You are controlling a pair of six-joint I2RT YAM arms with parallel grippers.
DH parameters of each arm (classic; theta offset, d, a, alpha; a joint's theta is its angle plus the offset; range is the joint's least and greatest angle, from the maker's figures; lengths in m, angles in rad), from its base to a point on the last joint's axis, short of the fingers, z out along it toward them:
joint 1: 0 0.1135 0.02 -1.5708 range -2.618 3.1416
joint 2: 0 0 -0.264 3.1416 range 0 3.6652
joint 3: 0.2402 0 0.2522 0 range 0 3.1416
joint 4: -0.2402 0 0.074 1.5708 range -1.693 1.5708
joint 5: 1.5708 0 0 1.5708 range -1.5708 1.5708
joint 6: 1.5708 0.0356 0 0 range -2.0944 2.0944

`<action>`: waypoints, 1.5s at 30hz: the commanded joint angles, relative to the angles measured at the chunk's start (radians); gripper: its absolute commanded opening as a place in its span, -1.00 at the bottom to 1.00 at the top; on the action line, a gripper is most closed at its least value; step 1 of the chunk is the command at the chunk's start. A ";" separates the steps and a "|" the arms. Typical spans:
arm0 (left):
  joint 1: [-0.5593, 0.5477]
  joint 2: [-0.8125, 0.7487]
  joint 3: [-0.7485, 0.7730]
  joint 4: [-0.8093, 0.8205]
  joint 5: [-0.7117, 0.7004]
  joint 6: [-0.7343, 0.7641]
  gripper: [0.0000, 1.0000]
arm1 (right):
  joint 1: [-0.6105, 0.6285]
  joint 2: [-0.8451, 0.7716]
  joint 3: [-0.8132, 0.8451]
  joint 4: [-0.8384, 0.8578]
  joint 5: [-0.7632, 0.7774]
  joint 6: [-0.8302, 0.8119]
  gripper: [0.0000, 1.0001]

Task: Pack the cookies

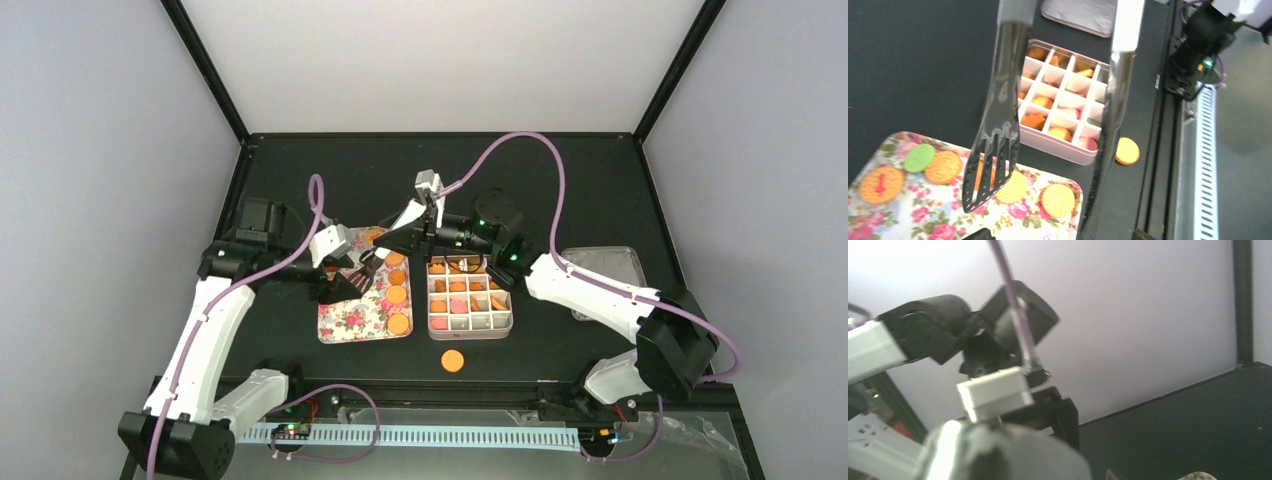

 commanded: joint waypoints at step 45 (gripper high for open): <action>0.008 0.034 0.081 -0.061 0.032 -0.017 -0.05 | -0.004 -0.024 0.138 -0.280 -0.127 -0.180 -0.01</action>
